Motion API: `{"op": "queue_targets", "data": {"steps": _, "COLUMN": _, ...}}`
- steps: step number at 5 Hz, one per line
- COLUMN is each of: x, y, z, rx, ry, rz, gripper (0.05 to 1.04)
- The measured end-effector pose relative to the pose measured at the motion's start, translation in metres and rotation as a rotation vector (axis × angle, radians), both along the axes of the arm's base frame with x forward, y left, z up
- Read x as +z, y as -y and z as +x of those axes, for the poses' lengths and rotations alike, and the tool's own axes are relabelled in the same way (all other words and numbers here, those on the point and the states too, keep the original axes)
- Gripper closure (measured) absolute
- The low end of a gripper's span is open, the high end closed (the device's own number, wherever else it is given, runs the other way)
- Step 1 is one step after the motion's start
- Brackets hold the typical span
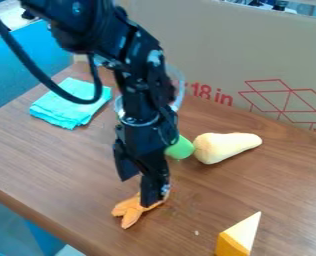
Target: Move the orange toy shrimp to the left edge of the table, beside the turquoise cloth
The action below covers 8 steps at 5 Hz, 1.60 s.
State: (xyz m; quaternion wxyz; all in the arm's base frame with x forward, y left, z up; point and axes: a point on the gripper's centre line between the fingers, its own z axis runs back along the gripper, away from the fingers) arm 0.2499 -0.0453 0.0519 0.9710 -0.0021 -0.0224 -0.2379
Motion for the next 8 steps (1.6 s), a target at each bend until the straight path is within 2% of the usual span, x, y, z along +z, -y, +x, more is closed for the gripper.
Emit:
{"op": "queue_targets", "data": {"steps": 1, "x": -0.008, "y": 0.009, "z": -0.001, "rx": -0.013, "ry": -0.018, "rz": 0.010, "gripper": 0.078}}
{"op": "queue_targets", "data": {"steps": 2, "x": -0.029, "y": 0.006, "z": 0.002, "rx": -0.004, "ry": -0.066, "rz": 0.042, "gripper": 0.079}}
{"op": "queue_targets", "data": {"steps": 3, "x": -0.040, "y": 0.000, "z": 0.015, "rx": 0.026, "ry": -0.087, "rz": 0.079, "gripper": 0.127}}
{"op": "queue_targets", "data": {"steps": 4, "x": -0.041, "y": -0.004, "z": 0.018, "rx": 0.036, "ry": -0.088, "rz": 0.081, "gripper": 0.383}}
{"op": "queue_targets", "data": {"steps": 5, "x": -0.028, "y": -0.003, "z": 0.014, "rx": 0.018, "ry": -0.068, "rz": 0.037, "gripper": 0.536}}
{"op": "queue_targets", "data": {"steps": 6, "x": -0.002, "y": -0.014, "z": -0.001, "rx": 0.038, "ry": -0.055, "rz": -0.030, "gripper": 0.541}}
{"op": "queue_targets", "data": {"steps": 7, "x": 0.041, "y": -0.052, "z": -0.009, "rx": 0.129, "ry": 0.012, "rz": -0.082, "gripper": 0.541}}
{"op": "queue_targets", "data": {"steps": 8, "x": 0.048, "y": -0.089, "z": -0.002, "rx": 0.189, "ry": -0.002, "rz": -0.112, "gripper": 0.541}}
